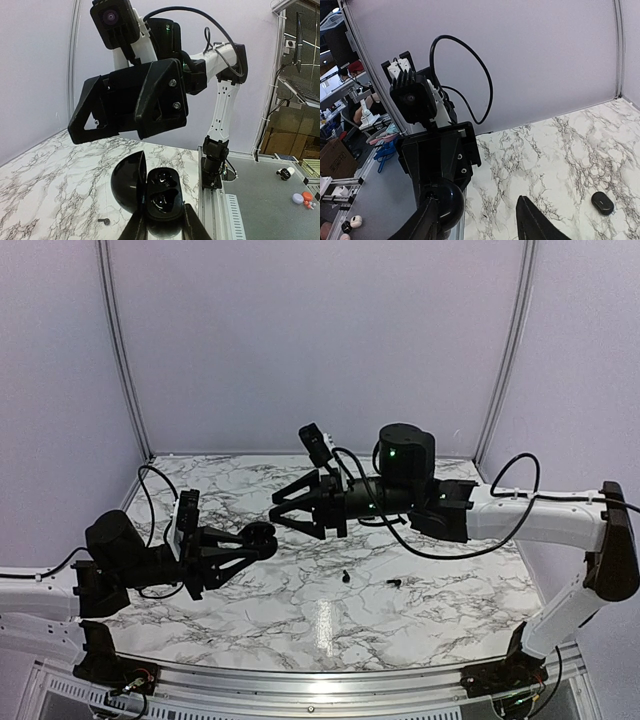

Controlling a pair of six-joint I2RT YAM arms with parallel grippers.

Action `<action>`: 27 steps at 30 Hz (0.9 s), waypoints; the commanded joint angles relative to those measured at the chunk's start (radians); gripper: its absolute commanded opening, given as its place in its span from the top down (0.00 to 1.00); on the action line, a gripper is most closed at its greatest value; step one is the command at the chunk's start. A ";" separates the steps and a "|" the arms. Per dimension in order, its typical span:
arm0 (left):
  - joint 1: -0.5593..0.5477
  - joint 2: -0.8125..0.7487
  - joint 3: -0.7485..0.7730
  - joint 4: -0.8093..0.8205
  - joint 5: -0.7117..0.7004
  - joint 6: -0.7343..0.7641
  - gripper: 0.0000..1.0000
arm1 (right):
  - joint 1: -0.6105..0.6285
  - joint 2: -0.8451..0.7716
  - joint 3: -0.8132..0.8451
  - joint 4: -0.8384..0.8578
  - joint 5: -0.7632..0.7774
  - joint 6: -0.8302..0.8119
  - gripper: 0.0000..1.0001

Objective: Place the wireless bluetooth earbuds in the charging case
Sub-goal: Pick up the left earbud from the center of the board.

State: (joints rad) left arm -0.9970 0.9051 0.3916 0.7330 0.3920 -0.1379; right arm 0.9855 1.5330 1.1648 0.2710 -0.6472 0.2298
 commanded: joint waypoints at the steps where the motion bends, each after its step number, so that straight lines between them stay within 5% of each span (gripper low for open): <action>1: -0.005 -0.027 0.006 -0.026 -0.029 0.012 1.00 | -0.032 -0.076 0.005 -0.051 0.002 -0.047 0.45; 14: -0.005 -0.064 -0.050 -0.026 -0.056 0.009 1.00 | -0.236 -0.224 -0.281 -0.330 0.230 0.000 0.47; 22: -0.005 -0.048 -0.062 -0.027 -0.053 0.025 1.00 | -0.255 -0.077 -0.344 -0.373 0.331 0.056 0.57; 27: -0.005 -0.046 -0.063 -0.027 -0.061 0.030 1.00 | -0.230 -0.003 -0.344 -0.374 0.417 0.065 0.53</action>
State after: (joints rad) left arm -0.9970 0.8581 0.3382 0.7033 0.3412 -0.1253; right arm 0.7383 1.4937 0.8181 -0.0917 -0.3271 0.2695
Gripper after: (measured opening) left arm 0.223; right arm 0.437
